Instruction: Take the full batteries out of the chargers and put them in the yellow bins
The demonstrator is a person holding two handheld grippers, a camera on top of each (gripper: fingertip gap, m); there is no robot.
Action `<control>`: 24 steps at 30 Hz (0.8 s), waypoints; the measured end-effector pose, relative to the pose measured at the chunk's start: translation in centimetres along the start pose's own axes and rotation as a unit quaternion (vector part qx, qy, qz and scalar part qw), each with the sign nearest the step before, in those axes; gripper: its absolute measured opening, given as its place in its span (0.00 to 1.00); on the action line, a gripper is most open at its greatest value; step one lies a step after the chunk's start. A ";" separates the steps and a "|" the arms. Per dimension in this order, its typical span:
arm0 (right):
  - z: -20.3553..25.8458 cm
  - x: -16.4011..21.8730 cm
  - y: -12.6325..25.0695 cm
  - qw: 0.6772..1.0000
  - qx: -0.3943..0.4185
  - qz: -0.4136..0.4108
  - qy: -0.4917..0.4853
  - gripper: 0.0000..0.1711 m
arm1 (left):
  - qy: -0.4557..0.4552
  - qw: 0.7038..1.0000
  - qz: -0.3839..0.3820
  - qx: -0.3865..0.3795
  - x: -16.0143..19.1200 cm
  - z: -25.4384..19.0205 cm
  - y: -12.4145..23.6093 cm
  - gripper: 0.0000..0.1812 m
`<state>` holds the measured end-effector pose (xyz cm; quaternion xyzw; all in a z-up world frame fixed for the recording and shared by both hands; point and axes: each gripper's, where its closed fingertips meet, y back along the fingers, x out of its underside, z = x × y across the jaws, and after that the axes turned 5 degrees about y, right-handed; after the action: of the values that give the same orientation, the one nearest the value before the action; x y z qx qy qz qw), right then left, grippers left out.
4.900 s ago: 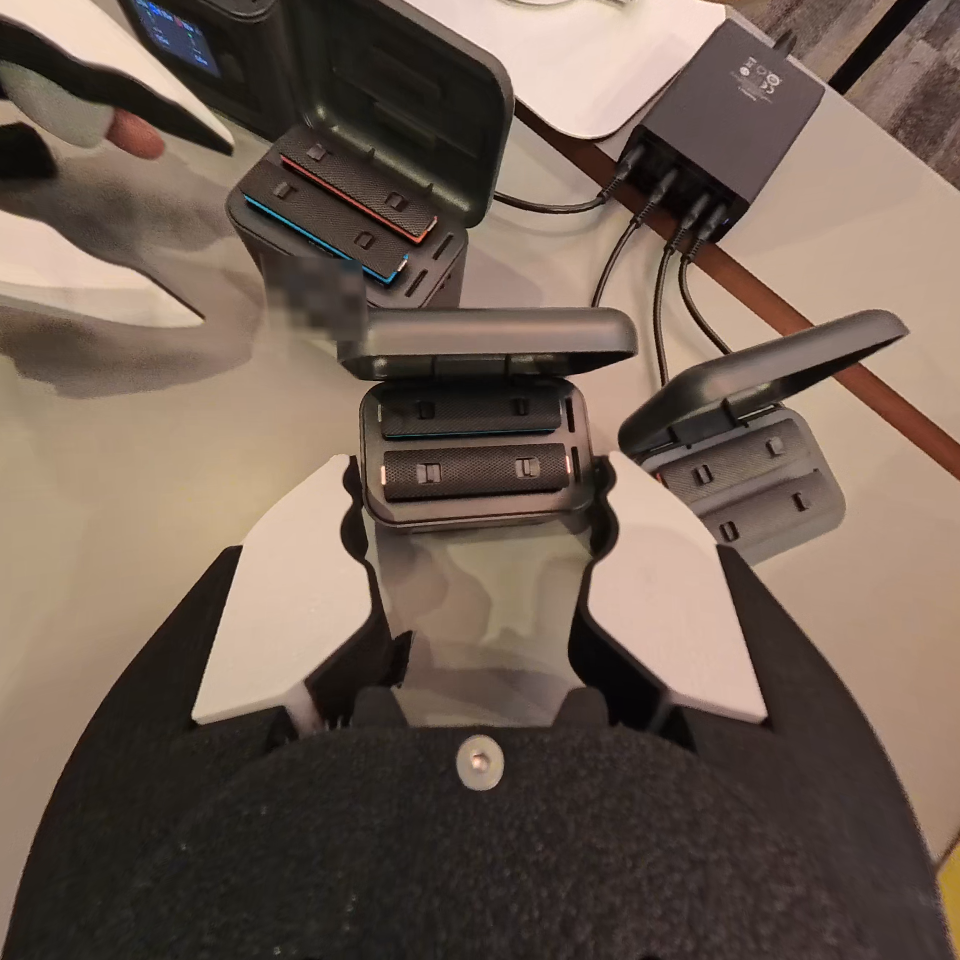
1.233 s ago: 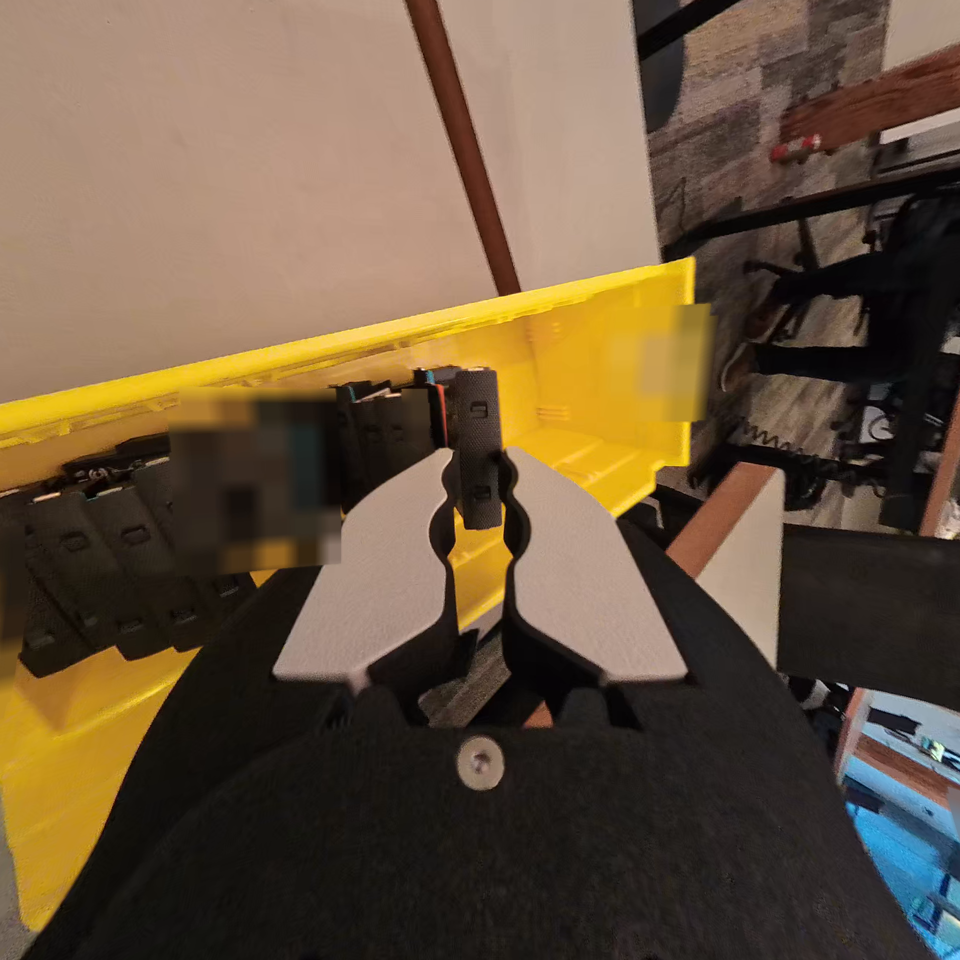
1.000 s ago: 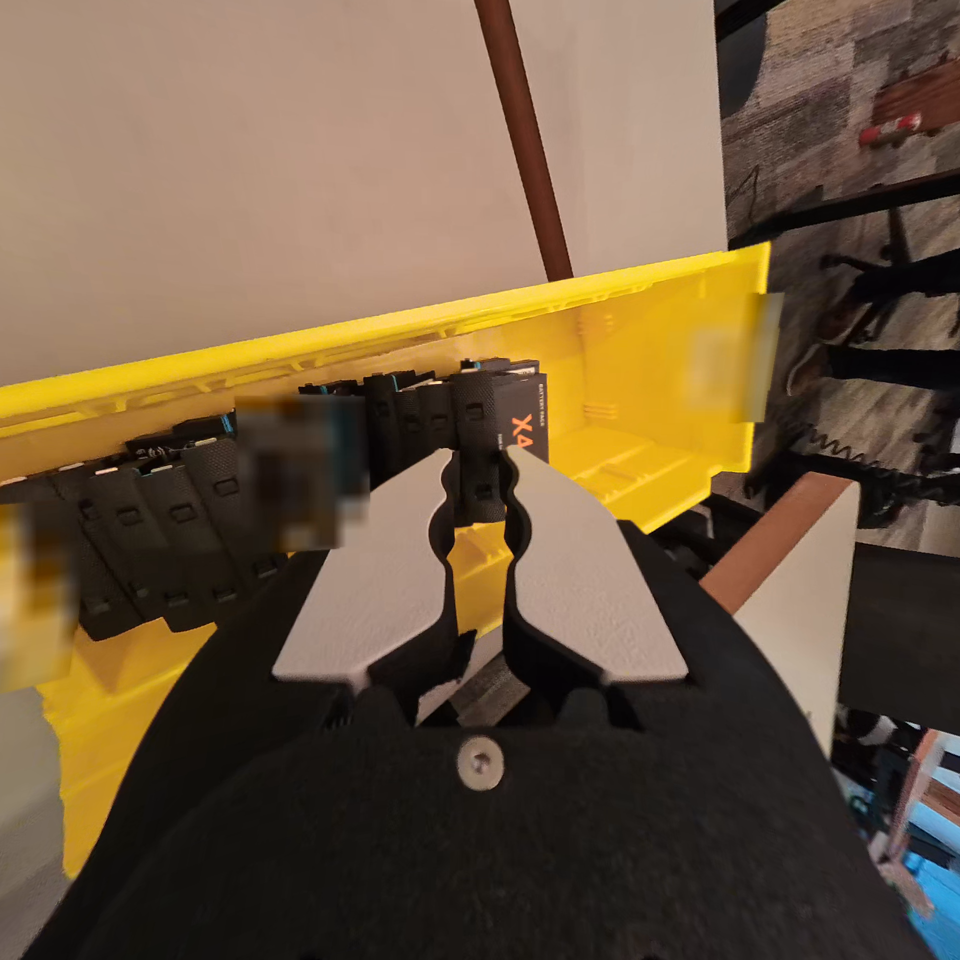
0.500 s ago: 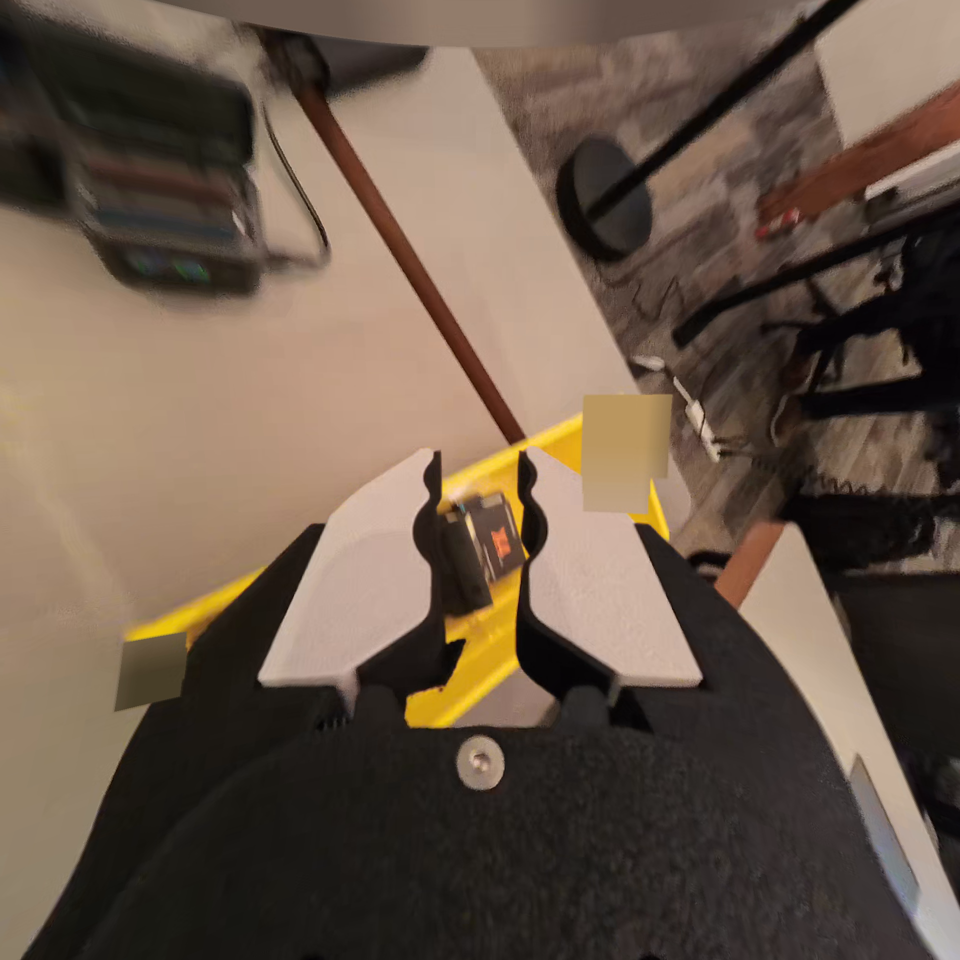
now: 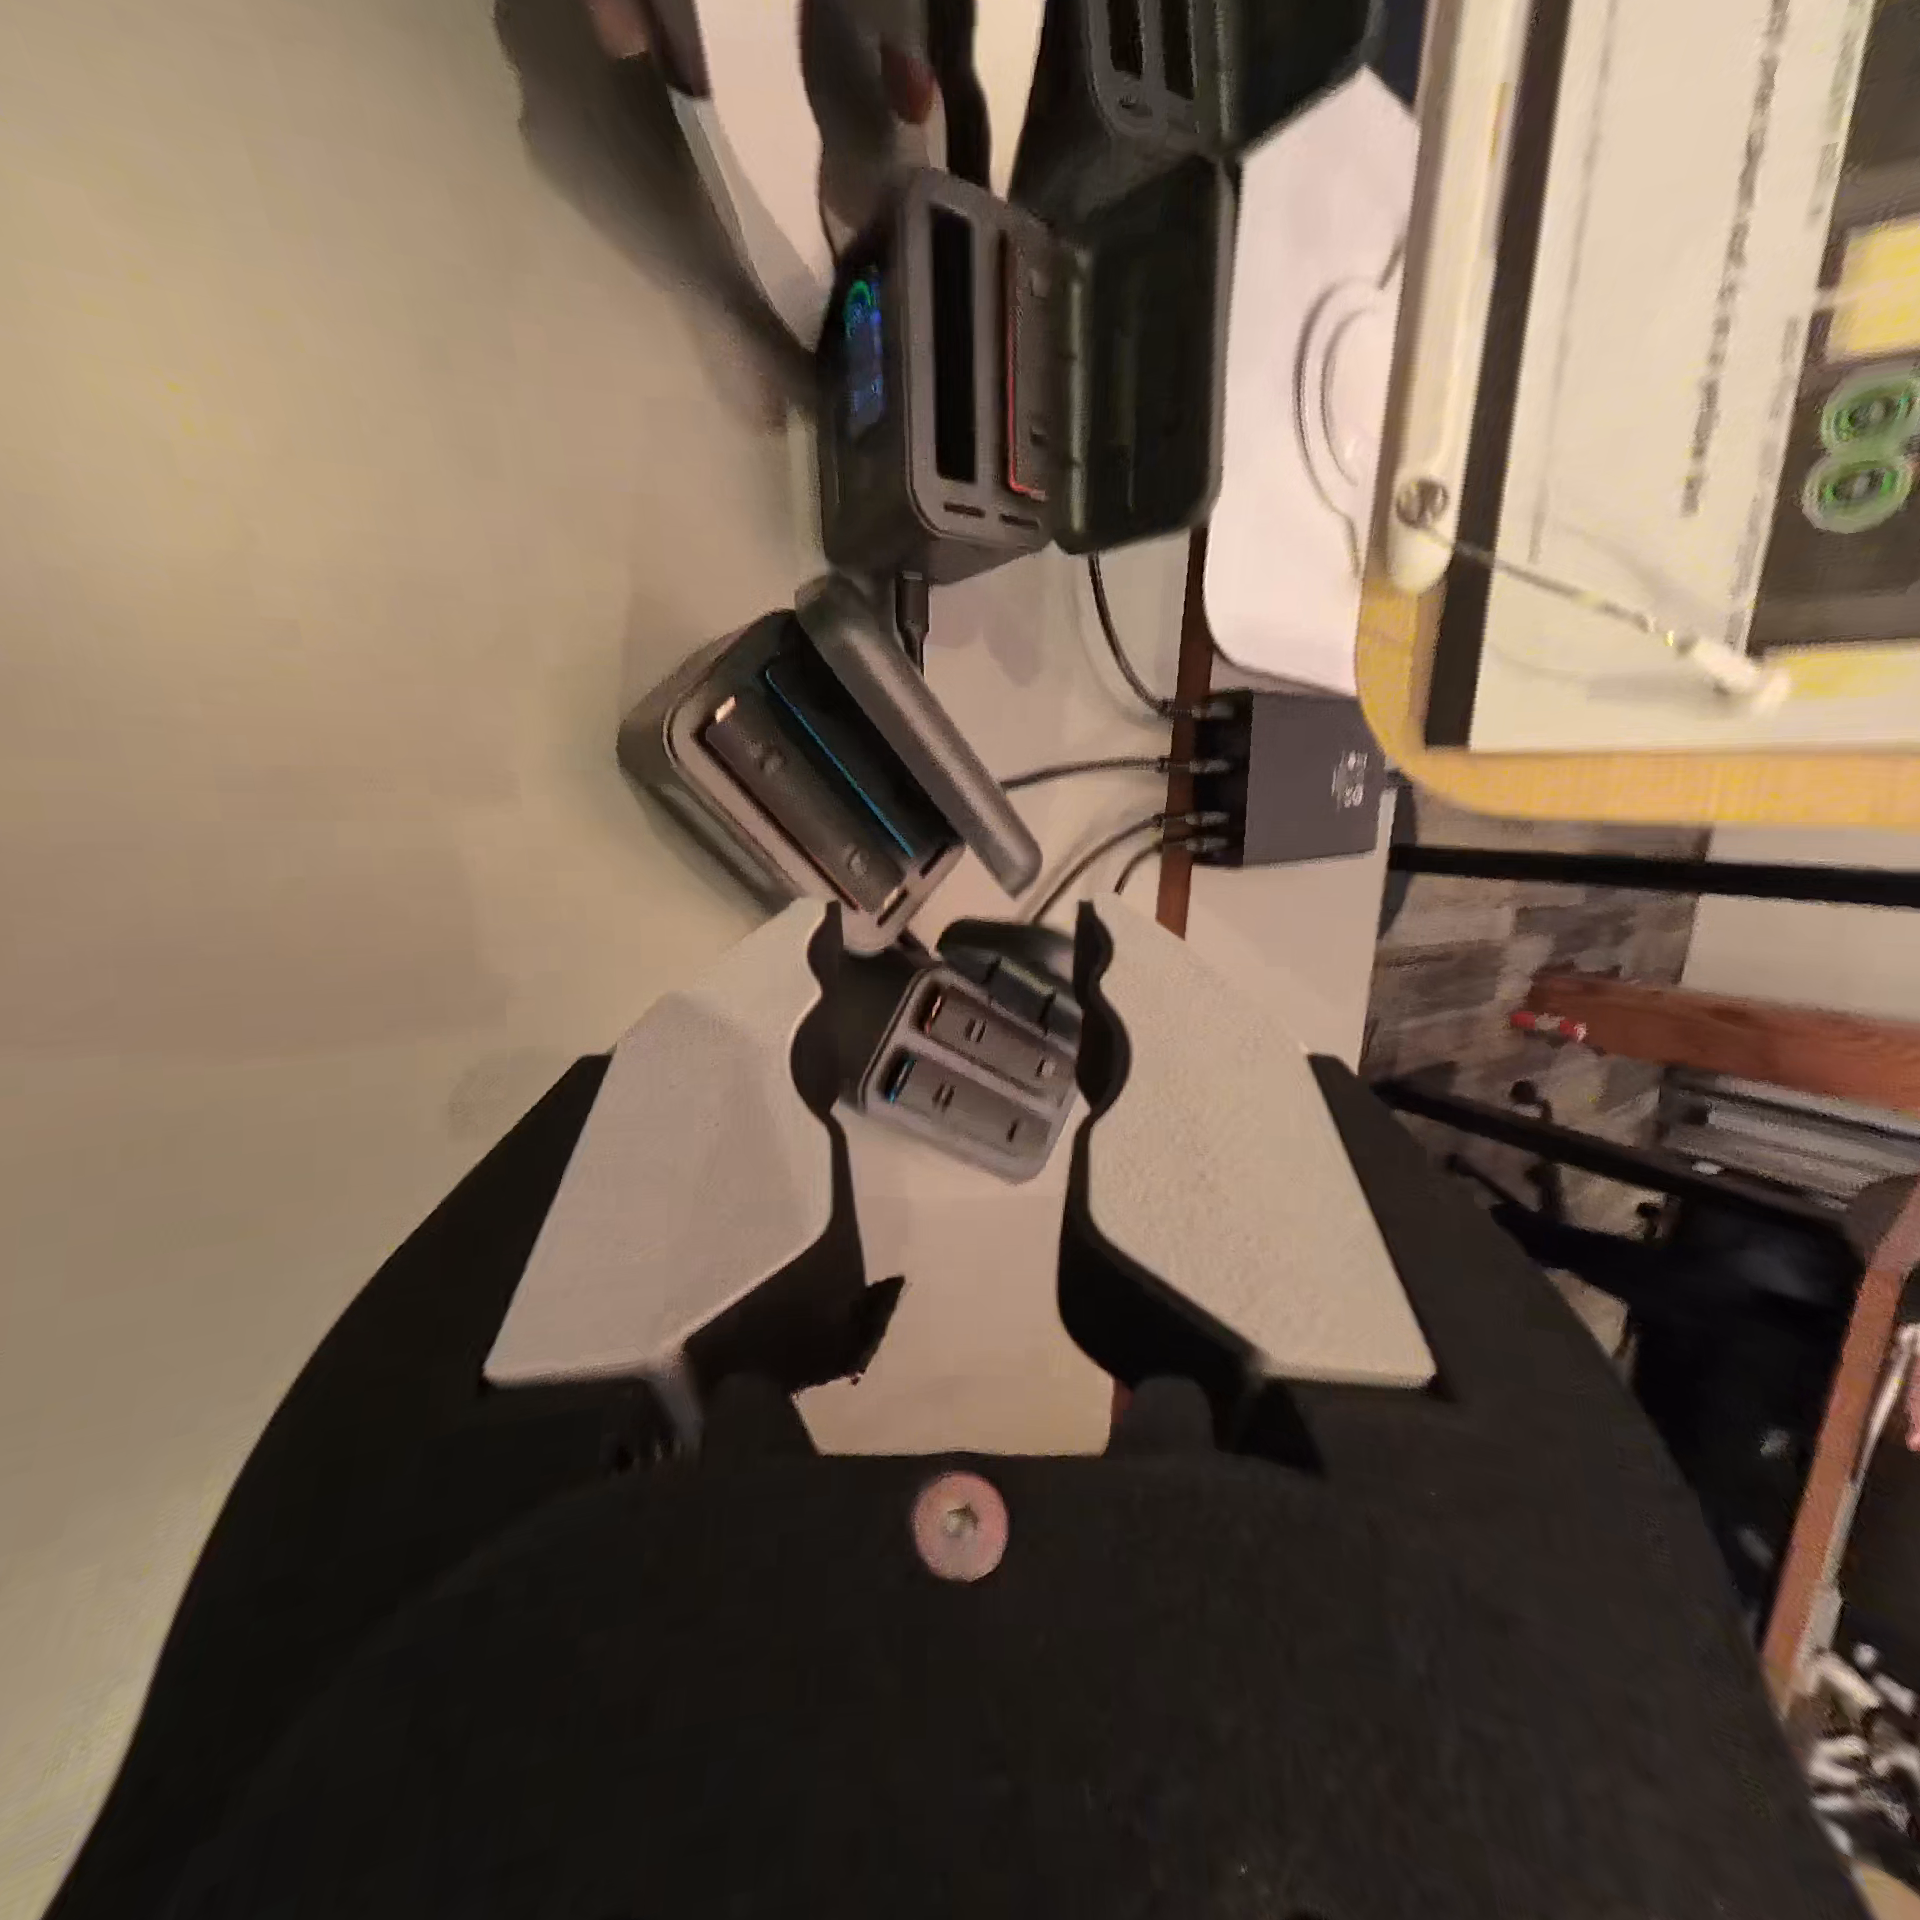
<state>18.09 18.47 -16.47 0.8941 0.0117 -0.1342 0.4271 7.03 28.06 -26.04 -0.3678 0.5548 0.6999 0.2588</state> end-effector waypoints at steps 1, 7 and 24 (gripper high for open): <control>-0.1 -0.6 -0.5 1.000 -0.001 -0.007 0.007 0.24 | 0.002 1.000 0.001 -0.005 0.0 0.2 0.0 0.28; 0.1 -1.2 -3.7 0.994 -0.062 0.034 0.081 0.22 | -0.024 0.998 0.049 0.045 1.7 -0.6 1.4 0.23; -2.7 -1.3 -7.3 0.929 -0.179 0.206 -0.249 0.13 | -0.045 0.993 0.037 0.102 2.5 -1.7 2.9 0.23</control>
<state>16.44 25.33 -20.08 0.7231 -0.2557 -0.2575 0.5878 3.70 25.55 -26.53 -0.2865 0.6244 0.6646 0.2937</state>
